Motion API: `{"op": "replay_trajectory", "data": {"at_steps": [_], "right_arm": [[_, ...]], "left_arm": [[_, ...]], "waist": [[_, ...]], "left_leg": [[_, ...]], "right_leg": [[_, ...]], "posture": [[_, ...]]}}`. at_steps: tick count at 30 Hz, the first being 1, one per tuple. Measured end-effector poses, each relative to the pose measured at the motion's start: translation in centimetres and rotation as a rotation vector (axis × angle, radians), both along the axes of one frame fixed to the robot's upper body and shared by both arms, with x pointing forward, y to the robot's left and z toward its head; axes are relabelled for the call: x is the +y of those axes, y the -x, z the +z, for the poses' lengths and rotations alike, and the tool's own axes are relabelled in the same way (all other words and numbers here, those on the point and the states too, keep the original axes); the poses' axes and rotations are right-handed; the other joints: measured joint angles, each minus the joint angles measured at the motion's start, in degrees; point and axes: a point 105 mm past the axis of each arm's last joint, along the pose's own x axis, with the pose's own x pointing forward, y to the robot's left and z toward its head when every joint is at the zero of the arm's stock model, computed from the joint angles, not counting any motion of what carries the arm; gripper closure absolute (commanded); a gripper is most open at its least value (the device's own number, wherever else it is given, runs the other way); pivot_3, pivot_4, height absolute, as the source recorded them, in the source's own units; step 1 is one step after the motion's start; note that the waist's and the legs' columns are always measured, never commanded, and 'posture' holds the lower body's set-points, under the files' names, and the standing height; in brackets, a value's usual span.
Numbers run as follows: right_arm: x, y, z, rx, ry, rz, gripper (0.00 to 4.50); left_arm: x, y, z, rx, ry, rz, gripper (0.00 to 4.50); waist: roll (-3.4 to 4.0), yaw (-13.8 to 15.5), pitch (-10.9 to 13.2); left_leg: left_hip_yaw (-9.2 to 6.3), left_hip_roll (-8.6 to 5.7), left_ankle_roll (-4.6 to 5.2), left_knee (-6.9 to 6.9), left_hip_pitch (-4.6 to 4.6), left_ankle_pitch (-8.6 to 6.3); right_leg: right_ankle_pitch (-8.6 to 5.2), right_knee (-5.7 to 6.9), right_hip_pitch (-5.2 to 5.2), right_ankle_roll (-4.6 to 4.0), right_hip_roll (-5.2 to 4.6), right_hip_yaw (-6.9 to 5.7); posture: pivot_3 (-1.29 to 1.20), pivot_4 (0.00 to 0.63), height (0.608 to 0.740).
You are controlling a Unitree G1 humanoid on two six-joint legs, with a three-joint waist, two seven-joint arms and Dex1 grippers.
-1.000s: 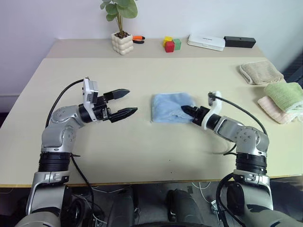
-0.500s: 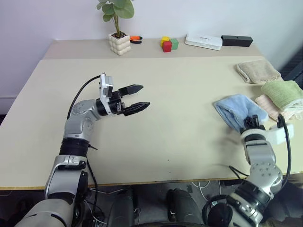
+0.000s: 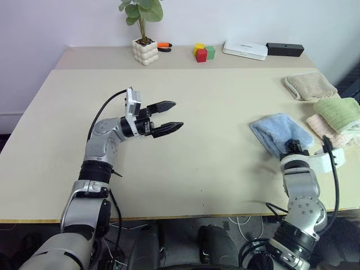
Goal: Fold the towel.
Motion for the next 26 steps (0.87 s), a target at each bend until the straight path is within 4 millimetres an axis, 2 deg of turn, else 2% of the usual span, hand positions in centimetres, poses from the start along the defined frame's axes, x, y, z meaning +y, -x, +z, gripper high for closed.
{"op": "replay_trajectory", "data": {"at_steps": [3,4,11,13,15,17,19,21,26], "right_arm": [[-2.2,1.0,0.8,0.012,0.071,-0.084,0.36],[-2.6,1.2,1.1,0.007,0.085,-0.098,0.02],[-3.9,1.9,1.3,0.082,0.169,-0.153,0.02],[-4.9,1.8,2.5,0.087,0.255,-0.151,0.02],[-4.8,0.6,5.3,0.042,0.427,-0.064,0.02],[-3.5,-1.0,8.3,-0.025,0.596,0.062,0.02],[-0.4,-2.8,10.4,-0.082,0.775,0.280,0.02],[3.1,-3.9,10.8,-0.107,0.921,0.503,0.02],[9.4,-4.5,10.7,-0.228,1.030,0.835,0.02]], "left_arm": [[0.2,0.1,-0.7,0.012,0.004,0.010,0.00],[0.1,0.1,-0.8,0.015,0.006,0.011,0.00],[0.0,0.3,-1.3,0.021,0.015,0.028,0.00],[0.1,0.3,-1.5,0.026,0.015,0.032,0.00],[0.3,0.3,-1.4,0.012,0.010,0.038,0.00],[0.5,0.3,-1.3,-0.004,0.004,0.042,0.00],[1.2,0.4,-1.5,-0.013,-0.029,0.029,0.00],[2.3,0.6,-1.8,-0.021,-0.079,0.030,0.00],[3.9,0.9,-2.6,-0.002,-0.109,0.064,0.00]], "waist": [[0.00,-0.2,0.0],[0.00,-0.3,0.0],[0.01,0.0,0.0],[0.03,0.0,0.0],[0.07,-0.2,0.0],[0.08,-0.4,0.0],[0.08,-0.6,0.0],[0.08,-0.5,0.0],[0.05,0.3,0.1]], "left_leg": [[0.00,0.01,0.00,-0.01,0.01,0.00],[-0.01,0.02,0.00,-0.01,0.01,0.00],[0.00,0.00,0.00,-0.01,0.00,0.00],[0.02,-0.02,0.01,0.06,-0.01,0.00],[0.04,-0.02,0.02,0.09,0.00,-0.01],[0.02,0.02,0.02,0.06,0.05,-0.01],[-0.01,0.02,0.02,-0.04,0.08,-0.01],[-0.02,0.02,0.02,-0.19,0.08,0.00],[0.01,-0.02,0.01,-0.19,-0.02,0.00]], "right_leg": [[0.00,0.01,-0.02,0.00,0.00,0.00],[0.00,0.01,-0.02,0.00,0.01,0.00],[0.00,0.00,-0.01,0.00,0.01,0.01],[0.00,0.00,0.01,0.00,0.00,0.04],[0.00,0.00,-0.01,0.00,0.00,0.11],[-0.01,0.00,0.01,-0.01,0.04,0.11],[-0.01,0.00,-0.04,-0.02,0.10,0.13],[-0.02,0.00,-0.10,-0.03,0.11,0.13],[-0.01,-0.08,-0.12,-0.01,0.09,0.11]], "posture": [[0.00,0.150,0.735],[0.00,0.150,0.735],[0.00,0.150,0.735],[0.00,0.150,0.735],[0.00,0.150,0.735],[0.00,0.150,0.735],[0.00,0.150,0.735],[0.00,0.150,0.735],[0.00,0.150,0.735]]}}
